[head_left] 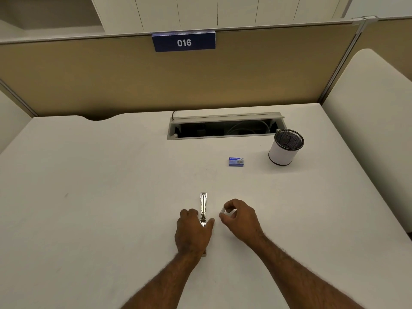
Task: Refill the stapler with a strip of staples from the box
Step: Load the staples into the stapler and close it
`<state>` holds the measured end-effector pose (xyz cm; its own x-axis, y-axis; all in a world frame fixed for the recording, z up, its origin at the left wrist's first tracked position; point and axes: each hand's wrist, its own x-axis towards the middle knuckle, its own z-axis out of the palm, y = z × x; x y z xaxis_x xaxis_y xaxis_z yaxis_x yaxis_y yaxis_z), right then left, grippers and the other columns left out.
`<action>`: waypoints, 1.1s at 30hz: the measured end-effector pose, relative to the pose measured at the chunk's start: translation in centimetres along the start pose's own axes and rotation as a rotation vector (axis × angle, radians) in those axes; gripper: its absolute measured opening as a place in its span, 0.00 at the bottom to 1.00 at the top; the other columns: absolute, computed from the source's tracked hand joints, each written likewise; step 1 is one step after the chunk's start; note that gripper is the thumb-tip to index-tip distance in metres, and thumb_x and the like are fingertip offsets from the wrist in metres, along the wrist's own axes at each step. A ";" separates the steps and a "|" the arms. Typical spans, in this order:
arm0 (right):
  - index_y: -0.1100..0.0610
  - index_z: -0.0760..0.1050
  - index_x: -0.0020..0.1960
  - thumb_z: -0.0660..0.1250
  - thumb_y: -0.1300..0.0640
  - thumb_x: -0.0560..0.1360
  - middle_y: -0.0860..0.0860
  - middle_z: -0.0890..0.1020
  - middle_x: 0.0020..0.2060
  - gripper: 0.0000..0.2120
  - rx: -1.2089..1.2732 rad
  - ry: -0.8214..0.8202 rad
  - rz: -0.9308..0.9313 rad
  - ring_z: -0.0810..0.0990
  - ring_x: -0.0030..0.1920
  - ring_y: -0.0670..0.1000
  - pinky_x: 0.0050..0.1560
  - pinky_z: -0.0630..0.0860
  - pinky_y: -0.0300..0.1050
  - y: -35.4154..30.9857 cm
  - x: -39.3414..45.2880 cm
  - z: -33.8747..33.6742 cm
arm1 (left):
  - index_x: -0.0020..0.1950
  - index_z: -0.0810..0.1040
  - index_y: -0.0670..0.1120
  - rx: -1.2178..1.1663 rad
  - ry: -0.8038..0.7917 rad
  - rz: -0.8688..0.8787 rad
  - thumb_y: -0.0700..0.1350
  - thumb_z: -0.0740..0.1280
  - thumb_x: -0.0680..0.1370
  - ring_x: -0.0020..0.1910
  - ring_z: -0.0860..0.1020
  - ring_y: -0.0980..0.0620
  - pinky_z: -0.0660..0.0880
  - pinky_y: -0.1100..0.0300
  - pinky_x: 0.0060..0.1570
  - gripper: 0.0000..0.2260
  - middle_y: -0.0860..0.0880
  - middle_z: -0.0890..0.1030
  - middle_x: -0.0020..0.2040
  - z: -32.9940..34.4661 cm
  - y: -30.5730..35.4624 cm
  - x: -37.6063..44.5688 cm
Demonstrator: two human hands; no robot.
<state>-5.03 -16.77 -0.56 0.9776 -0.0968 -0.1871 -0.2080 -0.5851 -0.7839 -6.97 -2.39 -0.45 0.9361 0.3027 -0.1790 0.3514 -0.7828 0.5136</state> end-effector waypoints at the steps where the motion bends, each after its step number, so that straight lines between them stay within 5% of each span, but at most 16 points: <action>1: 0.52 0.78 0.47 0.74 0.53 0.69 0.46 0.81 0.42 0.09 0.030 -0.003 0.032 0.78 0.38 0.46 0.41 0.74 0.38 -0.1 0.2 0.0 | 0.55 0.76 0.47 0.019 0.012 0.006 0.58 0.68 0.72 0.51 0.78 0.48 0.74 0.56 0.43 0.18 0.49 0.76 0.53 0.0 0.2 0.3; 5: 0.52 0.79 0.44 0.73 0.52 0.68 0.51 0.85 0.40 0.07 0.335 -0.057 0.237 0.84 0.42 0.53 0.44 0.81 0.49 -0.6 0.2 -0.1 | 0.46 0.73 0.45 -0.009 -0.016 -0.016 0.49 0.66 0.74 0.44 0.77 0.46 0.74 0.53 0.40 0.08 0.47 0.76 0.47 -0.2 1.0 1.4; 9: 0.55 0.79 0.46 0.73 0.54 0.69 0.52 0.85 0.42 0.07 0.513 -0.116 0.277 0.86 0.45 0.54 0.51 0.82 0.54 -1.0 -0.2 -0.4 | 0.46 0.70 0.44 -0.333 -0.103 -0.065 0.42 0.68 0.72 0.38 0.77 0.45 0.75 0.51 0.39 0.08 0.48 0.78 0.39 -0.6 1.0 1.8; 13: 0.50 0.79 0.45 0.73 0.52 0.69 0.46 0.85 0.43 0.06 0.416 -0.077 0.169 0.84 0.41 0.47 0.44 0.82 0.41 -1.5 -0.6 -0.8 | 0.56 0.71 0.52 -0.638 -0.297 -0.137 0.40 0.67 0.75 0.39 0.79 0.47 0.79 0.54 0.42 0.13 0.44 0.80 0.45 -1.7 1.2 1.1; 16: 0.49 0.77 0.47 0.72 0.52 0.71 0.43 0.83 0.44 0.06 0.255 -0.032 0.039 0.82 0.38 0.44 0.34 0.74 0.26 -2.0 -0.8 -1.3 | 0.51 0.77 0.48 -0.937 -0.496 -0.223 0.40 0.67 0.76 0.36 0.73 0.51 0.74 0.58 0.37 0.05 0.44 0.74 0.41 -3.0 1.6 0.5; 21: 0.45 0.75 0.47 0.73 0.54 0.70 0.40 0.79 0.42 0.09 0.122 0.063 -0.172 0.78 0.35 0.44 0.33 0.73 0.30 -3.7 -1.2 -2.1 | 0.51 0.78 0.43 -1.393 -0.685 -0.397 0.55 0.61 0.79 0.34 0.71 0.50 0.71 0.55 0.37 0.16 0.45 0.77 0.37 -4.8 2.4 -0.3; 27: 0.45 0.76 0.52 0.73 0.51 0.70 0.39 0.75 0.41 0.12 -0.093 -0.004 -0.368 0.72 0.30 0.45 0.34 0.72 0.35 -5.6 -1.3 -2.8 | 0.57 0.82 0.41 -1.316 -0.580 -0.335 0.40 0.59 0.78 0.38 0.73 0.49 0.72 0.54 0.39 0.14 0.44 0.76 0.41 -5.5 3.0 -0.9; 33: 0.46 0.76 0.56 0.71 0.48 0.72 0.41 0.74 0.45 0.13 -0.276 -0.094 -0.444 0.67 0.32 0.38 0.36 0.63 0.30 -6.4 -0.8 -3.6 | 0.62 0.79 0.41 -1.281 -0.553 -0.322 0.40 0.57 0.79 0.43 0.74 0.47 0.72 0.53 0.44 0.16 0.41 0.76 0.47 -6.4 3.4 -1.4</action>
<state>-4.34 -15.84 6.77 0.9597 0.2736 0.0650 0.2541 -0.7445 -0.6174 -7.16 -2.01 6.97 0.8098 -0.1105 -0.5763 0.5687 0.3896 0.7244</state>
